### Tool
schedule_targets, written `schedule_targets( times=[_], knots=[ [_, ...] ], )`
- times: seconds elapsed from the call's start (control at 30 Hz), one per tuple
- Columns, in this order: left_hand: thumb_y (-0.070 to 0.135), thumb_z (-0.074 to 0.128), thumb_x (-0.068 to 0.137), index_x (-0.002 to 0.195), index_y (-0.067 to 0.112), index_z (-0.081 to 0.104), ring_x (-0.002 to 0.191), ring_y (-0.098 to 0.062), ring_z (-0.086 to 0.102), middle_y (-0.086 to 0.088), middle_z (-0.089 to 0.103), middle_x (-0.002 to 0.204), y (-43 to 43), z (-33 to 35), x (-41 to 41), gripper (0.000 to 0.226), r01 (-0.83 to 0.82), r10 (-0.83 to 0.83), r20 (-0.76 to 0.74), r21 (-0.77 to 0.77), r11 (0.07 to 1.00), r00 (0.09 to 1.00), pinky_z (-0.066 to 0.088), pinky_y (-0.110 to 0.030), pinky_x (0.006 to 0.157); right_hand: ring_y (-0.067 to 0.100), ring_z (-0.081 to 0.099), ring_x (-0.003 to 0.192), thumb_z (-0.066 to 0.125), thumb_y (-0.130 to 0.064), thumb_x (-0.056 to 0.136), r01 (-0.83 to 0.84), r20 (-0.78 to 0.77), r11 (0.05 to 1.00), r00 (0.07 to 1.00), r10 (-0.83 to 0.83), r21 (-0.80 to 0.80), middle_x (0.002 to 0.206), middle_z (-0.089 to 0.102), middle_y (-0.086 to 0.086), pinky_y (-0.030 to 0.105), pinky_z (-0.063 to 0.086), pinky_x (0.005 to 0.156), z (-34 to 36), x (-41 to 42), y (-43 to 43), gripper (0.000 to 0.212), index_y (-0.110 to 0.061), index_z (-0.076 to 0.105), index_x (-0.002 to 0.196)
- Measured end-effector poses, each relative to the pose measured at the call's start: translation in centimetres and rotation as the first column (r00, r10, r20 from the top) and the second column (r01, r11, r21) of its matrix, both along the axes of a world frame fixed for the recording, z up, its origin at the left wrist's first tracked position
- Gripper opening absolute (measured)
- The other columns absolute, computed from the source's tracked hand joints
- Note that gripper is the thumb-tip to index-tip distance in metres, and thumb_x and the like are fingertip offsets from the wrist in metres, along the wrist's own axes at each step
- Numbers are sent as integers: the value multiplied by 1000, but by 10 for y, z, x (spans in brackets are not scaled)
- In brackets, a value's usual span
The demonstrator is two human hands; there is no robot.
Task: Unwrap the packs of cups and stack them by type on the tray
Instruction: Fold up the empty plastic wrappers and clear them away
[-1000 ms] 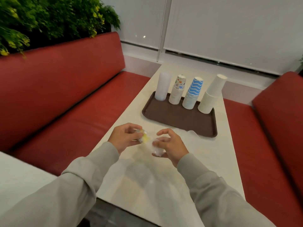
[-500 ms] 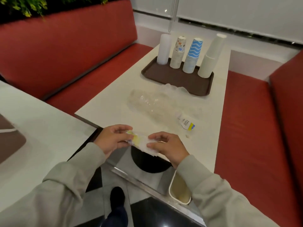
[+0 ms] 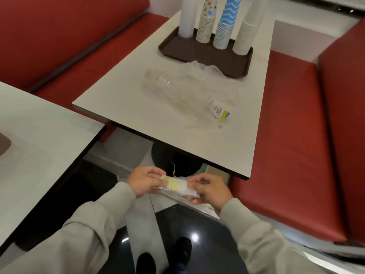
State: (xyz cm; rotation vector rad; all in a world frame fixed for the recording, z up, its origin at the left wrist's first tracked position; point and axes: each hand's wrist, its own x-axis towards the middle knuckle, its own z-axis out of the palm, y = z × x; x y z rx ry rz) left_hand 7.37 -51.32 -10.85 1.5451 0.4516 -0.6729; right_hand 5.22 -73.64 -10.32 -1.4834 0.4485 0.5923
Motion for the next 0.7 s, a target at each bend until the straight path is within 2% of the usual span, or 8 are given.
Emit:
schedule_targets(
  times=[0.13, 0.23, 0.3, 0.4, 0.47, 0.57, 0.63, 0.7],
  knots=[
    [-3, 77, 80, 101, 8, 70, 88, -24, 70, -17, 69, 102, -19, -41, -10, 25, 61, -64, 19, 117, 991, 998, 59, -22, 66, 20, 71, 74, 86, -4, 72, -4, -82, 998, 997, -1, -57, 90, 69, 10, 29, 59, 60, -36, -23, -11, 26, -2, 73, 94],
    [0, 78, 80, 108, 10, 69, 86, -23, 69, -16, 68, 102, -44, -68, -12, 31, 83, -88, 33, 118, 989, 996, 59, -20, 68, 19, 66, 78, 87, 0, 69, 18, -95, 990, 995, -31, -139, 88, 65, 5, 26, 57, 63, -69, -38, -30, 26, -8, 74, 90],
    [2, 79, 79, 110, 13, 66, 88, -23, 70, -14, 68, 102, -65, -82, -10, 35, 59, -60, 13, 83, 995, 998, 58, -19, 67, 20, 66, 80, 85, 2, 70, 95, -93, 982, 990, -111, -161, 90, 68, 7, 25, 55, 63, -91, -45, -44, 23, -12, 74, 84],
    [-5, 78, 77, 110, 13, 63, 90, -27, 71, -20, 68, 106, -102, -104, 0, 40, -47, 43, -62, -73, 996, 997, 60, -28, 76, 22, 66, 78, 81, 6, 72, 265, -83, 953, 957, -279, -147, 90, 68, 11, 28, 56, 63, -119, -48, -67, 22, -12, 72, 79],
    [-13, 73, 77, 112, 11, 61, 80, -24, 73, -22, 68, 102, -131, -121, 11, 44, -79, 67, -97, -128, 989, 993, 61, -29, 75, 24, 67, 79, 81, 6, 73, 349, -84, 929, 929, -359, -120, 90, 67, 10, 34, 59, 70, -140, -44, -86, 21, -11, 71, 81],
    [-21, 66, 79, 112, 4, 59, 58, -16, 70, -19, 62, 85, -170, -151, 23, 42, -71, 64, -97, -71, 995, 993, 59, -22, 60, 29, 70, 93, 84, -3, 71, 292, -116, 946, 944, -308, -141, 103, 69, 7, 45, 61, 81, -175, -40, -111, 24, -14, 70, 87],
    [-22, 65, 79, 110, -3, 58, 60, -20, 66, -20, 60, 83, -189, -167, 29, 36, -65, 62, -92, -21, 998, 994, 58, -23, 55, 27, 68, 95, 85, -5, 72, 221, -139, 966, 961, -240, -135, 105, 67, 7, 40, 62, 75, -194, -34, -122, 25, -16, 68, 86],
    [-21, 65, 80, 94, -8, 61, 65, -25, 63, -22, 63, 83, -211, -188, 39, 20, -50, 50, -83, -4, 999, 995, 59, -24, 54, 23, 66, 90, 82, -2, 75, 191, -122, 975, 971, -204, -112, 100, 64, 8, 32, 61, 67, -218, -25, -135, 23, -15, 66, 85]
  ],
)
